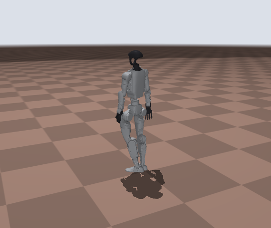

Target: Upper body actions

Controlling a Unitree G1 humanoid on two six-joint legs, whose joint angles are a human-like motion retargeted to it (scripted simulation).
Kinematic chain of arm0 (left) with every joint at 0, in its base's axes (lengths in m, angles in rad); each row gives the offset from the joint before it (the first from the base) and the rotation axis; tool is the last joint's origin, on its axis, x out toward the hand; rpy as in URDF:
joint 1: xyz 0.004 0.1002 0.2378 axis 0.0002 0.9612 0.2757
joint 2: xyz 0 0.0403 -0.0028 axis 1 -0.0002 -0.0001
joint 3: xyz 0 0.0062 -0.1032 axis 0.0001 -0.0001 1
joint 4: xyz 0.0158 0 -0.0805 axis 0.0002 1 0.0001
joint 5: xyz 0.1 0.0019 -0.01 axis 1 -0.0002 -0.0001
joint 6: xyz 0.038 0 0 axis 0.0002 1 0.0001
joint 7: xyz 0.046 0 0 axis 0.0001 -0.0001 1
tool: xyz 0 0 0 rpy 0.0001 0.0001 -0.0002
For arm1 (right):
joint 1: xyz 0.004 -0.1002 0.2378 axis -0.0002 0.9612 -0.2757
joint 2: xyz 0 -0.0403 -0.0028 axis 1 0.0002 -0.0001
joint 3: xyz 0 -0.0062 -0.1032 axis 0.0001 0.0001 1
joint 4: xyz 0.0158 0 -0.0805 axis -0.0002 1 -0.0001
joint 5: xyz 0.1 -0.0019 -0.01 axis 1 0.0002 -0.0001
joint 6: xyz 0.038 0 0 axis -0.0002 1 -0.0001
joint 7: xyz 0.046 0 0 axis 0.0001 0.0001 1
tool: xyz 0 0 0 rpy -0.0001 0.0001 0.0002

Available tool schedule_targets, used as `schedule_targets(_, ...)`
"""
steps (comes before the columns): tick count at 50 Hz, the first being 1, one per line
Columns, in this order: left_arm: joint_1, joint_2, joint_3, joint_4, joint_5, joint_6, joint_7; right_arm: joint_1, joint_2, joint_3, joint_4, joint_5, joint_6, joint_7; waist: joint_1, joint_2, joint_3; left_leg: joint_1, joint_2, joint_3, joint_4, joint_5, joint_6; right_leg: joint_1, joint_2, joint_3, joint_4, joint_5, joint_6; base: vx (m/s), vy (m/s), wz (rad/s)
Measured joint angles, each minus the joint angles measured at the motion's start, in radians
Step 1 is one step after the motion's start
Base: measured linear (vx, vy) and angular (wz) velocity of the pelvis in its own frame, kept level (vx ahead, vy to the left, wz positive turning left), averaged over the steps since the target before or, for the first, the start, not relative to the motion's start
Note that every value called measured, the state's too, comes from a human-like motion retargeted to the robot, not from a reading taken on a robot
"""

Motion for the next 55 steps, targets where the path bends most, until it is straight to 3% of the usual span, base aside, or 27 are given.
schedule_targets(15, 0.101, -0.017, 0.037, -0.032, 0.011, 0.01, -0.033, 0.017, -0.048, -0.039, 0.208, 0.191, 0.054, -0.138, -0.037, 0.05, -0.004, -0.075, 0.061, -0.064, 0.028, 0.03, -0.049, -0.028, 0.047, -0.007, -0.011, -0.044, -0.044, -0.1, -0.16, 0.21)
schedule_targets(20, 0.205, -0.014, 0.085, -0.01, -0.02, 0.046, 0.029, -0.051, -0.028, 0.032, 0.217, 0.229, 0.066, -0.142, -0.022, 0.048, 0.001, -0.147, 0.105, -0.074, 0.197, 0.011, -0.073, -0.03, 0.035, 0.003, -0.016, -0.053, -0.058, -0.13, -0.14, 0.12)
schedule_targets(22, 0.259, -0.02, 0.106, 0.009, -0.063, 0.053, 0.075, -0.109, -0.016, 0.074, 0.211, 0.246, 0.072, -0.124, -0.008, 0.041, 0.011, -0.209, 0.144, -0.071, 0.362, 0.082, -0.068, -0.029, 0.018, 0.012, -0.013, -0.055, -0.061, -0.17, -0.08, -0.05)
schedule_targets(24, 0.306, -0.018, 0.118, 0.031, -0.093, 0.065, 0.11, -0.17, 0.0, 0.102, 0.174, 0.26, 0.075, -0.093, 0.009, 0.031, 0.028, -0.344, 0.231, -0.088, 0.646, 0.184, -0.031, -0.03, -0.001, 0.013, -0.01, -0.055, -0.06, -0.18, -0.06, 0.26)
schedule_targets(26, 0.354, -0.001, 0.11, 0.053, -0.091, 0.079, 0.117, -0.239, 0.016, 0.107, 0.133, 0.281, 0.063, -0.059, 0.037, 0.032, 0.06, -0.499, 0.31, -0.135, 0.935, 0.269, 0.067, -0.017, 0.001, 0.005, -0.011, -0.053, -0.067, -0.17, -0.16, 0.25)
schedule_targets(27, 0.379, 0.009, 0.106, 0.064, -0.07, 0.089, 0.108, -0.281, 0.023, 0.108, 0.118, 0.302, 0.059, -0.038, 0.06, 0.033, 0.074, -0.581, 0.349, -0.159, 1.078, 0.271, 0.106, -0.01, 0.007, 0.004, -0.011, -0.05, -0.074, -0.14, -0.2, 0.0)
schedule_targets(31, 0.505, 0.044, 0.059, 0.078, 0.094, 0.137, -0.006, -0.47, 0.06, 0.052, 0.062, 0.389, 0.075, 0.023, 0.179, 0.037, 0.109, -0.876, 0.526, -0.185, 1.547, 0.143, 0.162, -0.001, 0.037, 0.032, 0.001, -0.053, -0.117, -0.07, -0.17, -0.41)
schedule_targets(35, 0.637, 0.059, 0.018, 0.078, 0.28, 0.142, -0.081, -0.652, 0.102, 0.014, -0.036, 0.437, 0.075, 0.08, 0.28, -0.004, 0.193, -1.074, 0.518, -0.147, 1.721, 0.111, 0.178, 0.042, -0.013, 0.109, 0.028, -0.059, -0.137, 0.03, -0.09, -0.9)
schedule_targets(40, 0.745, 0.059, 0.022, 0.078, 0.378, 0.181, -0.12, -0.822, 0.133, -0.012, -0.185, 0.494, 0.07, 0.15, 0.332, -0.073, 0.255, -1.195, 0.463, -0.017, 1.674, 0.071, 0.179, 0.045, -0.123, 0.166, 0.092, -0.084, -0.125, 0.05, 0.06, -0.31)
schedule_targets(45, 0.723, 0.068, 0.067, 0.078, 0.323, 0.172, -0.121, -0.924, 0.125, -0.022, -0.283, 0.61, 0.038, 0.15, 0.363, -0.08, 0.3, -1.16, 0.464, -0.034, 1.651, 0.051, 0.179, 0.066, -0.136, 0.155, 0.117, -0.099, -0.134, 0.03, -0.06, 0.05)
schedule_targets(47, 0.689, 0.072, 0.077, 0.078, 0.295, 0.155, -0.104, -0.944, 0.111, -0.017, -0.287, 0.597, 0.024, 0.124, 0.36, -0.07, 0.289, -1.128, 0.473, -0.074, 1.65, 0.062, 0.179, 0.066, -0.115, 0.138, 0.105, -0.096, -0.137, -0.02, -0.03, 0.38)
schedule_targets(51, 0.615, 0.066, 0.108, 0.078, 0.249, 0.136, -0.077, -0.911, 0.109, -0.003, -0.292, 0.533, 0.001, 0.088, 0.318, -0.048, 0.214, -1.004, 0.473, -0.139, 1.57, 0.098, 0.153, 0.045, -0.065, 0.096, 0.07, -0.086, -0.134, 0.02, 0.07, 0.59)
schedule_targets(55, 0.551, 0.038, 0.165, 0.038, 0.169, 0.117, -0.065, -0.824, 0.137, 0.004, -0.275, 0.48, -0.009, 0.085, 0.251, -0.018, 0.143, -0.769, 0.427, -0.149, 1.335, 0.138, 0.119, 0.028, -0.024, 0.061, 0.044, -0.081, -0.119, 0.05, 0.09, 0.51)
